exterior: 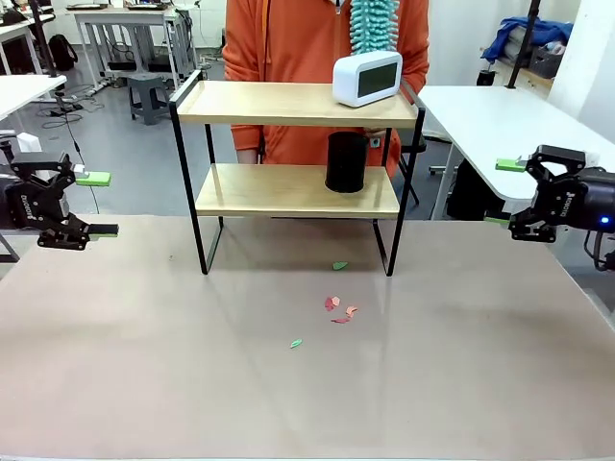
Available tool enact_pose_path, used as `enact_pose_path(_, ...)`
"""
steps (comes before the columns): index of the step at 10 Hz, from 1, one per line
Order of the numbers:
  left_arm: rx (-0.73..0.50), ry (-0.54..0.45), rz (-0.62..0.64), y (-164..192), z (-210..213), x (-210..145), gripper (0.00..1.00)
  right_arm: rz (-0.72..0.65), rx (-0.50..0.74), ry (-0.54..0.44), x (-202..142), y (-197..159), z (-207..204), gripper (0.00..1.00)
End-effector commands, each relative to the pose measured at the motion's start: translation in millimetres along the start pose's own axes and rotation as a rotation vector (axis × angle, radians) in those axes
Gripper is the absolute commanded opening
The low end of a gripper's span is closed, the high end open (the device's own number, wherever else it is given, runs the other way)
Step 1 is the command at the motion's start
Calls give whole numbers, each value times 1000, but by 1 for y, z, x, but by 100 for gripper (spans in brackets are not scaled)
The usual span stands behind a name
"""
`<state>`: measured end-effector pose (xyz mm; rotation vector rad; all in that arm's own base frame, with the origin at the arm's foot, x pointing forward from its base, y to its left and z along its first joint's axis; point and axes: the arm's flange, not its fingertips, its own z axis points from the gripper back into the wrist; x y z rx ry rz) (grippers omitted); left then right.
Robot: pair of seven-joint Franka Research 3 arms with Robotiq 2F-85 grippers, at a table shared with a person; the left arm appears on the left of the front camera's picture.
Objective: Clean the shelf.
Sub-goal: Hand the Duster back to the human.
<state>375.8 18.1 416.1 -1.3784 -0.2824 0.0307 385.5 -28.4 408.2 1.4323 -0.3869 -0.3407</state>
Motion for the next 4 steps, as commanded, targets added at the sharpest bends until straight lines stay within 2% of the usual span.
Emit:
enact_pose_path(1, -1, -2, -9, -2, 0, -1, 100, 2, 0, 17, 0, -1, 1, 100)
enact_pose_path(4, -1, -2, -9, -2, 0, -1, 100, 2, 0, 17, 0, -1, 1, 100)
